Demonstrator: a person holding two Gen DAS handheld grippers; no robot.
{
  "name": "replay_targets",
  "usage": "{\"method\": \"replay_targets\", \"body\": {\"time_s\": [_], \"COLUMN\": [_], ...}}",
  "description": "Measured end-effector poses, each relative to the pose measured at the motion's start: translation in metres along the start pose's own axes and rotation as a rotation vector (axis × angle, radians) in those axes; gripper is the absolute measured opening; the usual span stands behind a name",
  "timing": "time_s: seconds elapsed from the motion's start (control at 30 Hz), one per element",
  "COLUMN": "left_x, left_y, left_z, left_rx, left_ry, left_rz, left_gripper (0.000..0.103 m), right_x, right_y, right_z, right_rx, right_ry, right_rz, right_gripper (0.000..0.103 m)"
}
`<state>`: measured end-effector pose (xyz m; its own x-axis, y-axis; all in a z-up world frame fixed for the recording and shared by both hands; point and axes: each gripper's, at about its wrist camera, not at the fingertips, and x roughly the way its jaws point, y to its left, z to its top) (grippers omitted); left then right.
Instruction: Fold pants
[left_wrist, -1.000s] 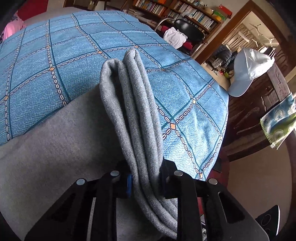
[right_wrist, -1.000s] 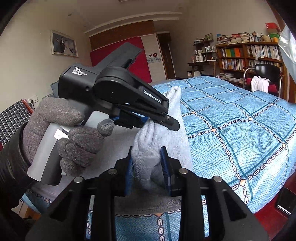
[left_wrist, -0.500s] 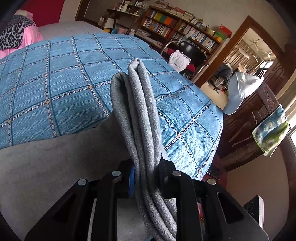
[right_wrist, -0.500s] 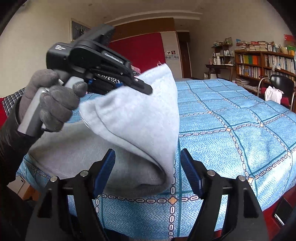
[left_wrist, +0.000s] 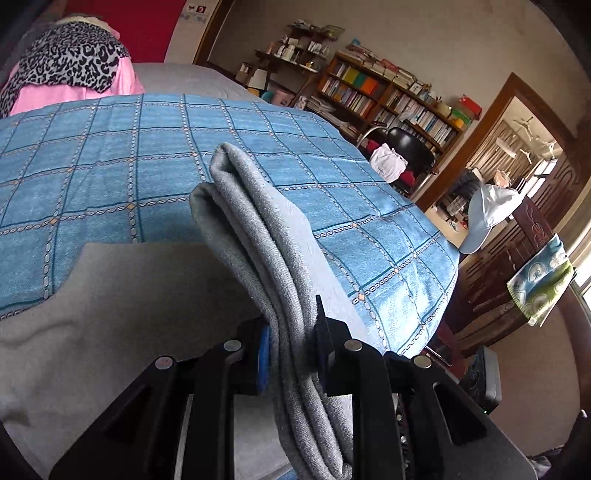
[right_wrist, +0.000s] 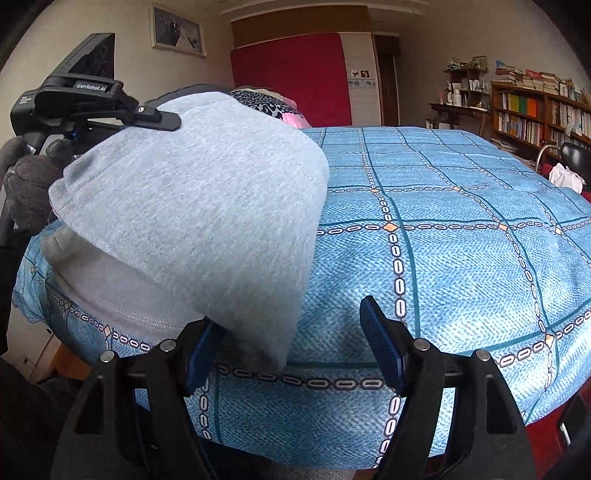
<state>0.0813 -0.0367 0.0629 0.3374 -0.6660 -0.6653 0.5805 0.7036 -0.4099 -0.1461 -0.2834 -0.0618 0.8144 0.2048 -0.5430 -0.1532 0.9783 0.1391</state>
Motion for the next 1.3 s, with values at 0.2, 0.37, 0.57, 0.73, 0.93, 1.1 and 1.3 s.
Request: {"method": "replay_targets", "body": {"time_s": [0.2,0.37,0.57,0.73,0.93,1.1,1.3], "left_x": [-0.009,-0.007,-0.006,-0.004,0.000,0.005,0.000], "left_y": [0.053,0.093,0.102,0.095,0.094,0.094,0.101], "left_z": [-0.040,-0.063,-0.075,-0.073,-0.069,-0.068,-0.075], "left_rx": [-0.095,-0.174,-0.174,-0.147,-0.145,-0.146,-0.167], "left_ry": [0.019,0.034,0.030,0.016,0.010,0.003,-0.011], "left_rz": [0.063,0.080,0.086,0.107,0.104,0.102,0.063], "left_gripper": [0.019,0.020,0.021,0.022,0.022,0.022,0.027], "right_x": [0.005,0.005,-0.015,-0.024,-0.006,0.032,0.052], "right_y": [0.022,0.030,0.020,0.029,0.068,0.075,0.072], "right_z": [0.003,0.006,0.029,0.053,0.067,0.056,0.035], "right_rx": [-0.057,-0.067,-0.005,0.019,-0.063,-0.065,-0.073], "right_ry": [0.042,0.080,0.039,-0.033,-0.035,0.038,0.068], "right_rz": [0.060,0.148,0.227,0.308,0.383,0.354,0.341], "right_gripper": [0.074,0.074,0.074,0.074,0.074,0.074,0.074]}}
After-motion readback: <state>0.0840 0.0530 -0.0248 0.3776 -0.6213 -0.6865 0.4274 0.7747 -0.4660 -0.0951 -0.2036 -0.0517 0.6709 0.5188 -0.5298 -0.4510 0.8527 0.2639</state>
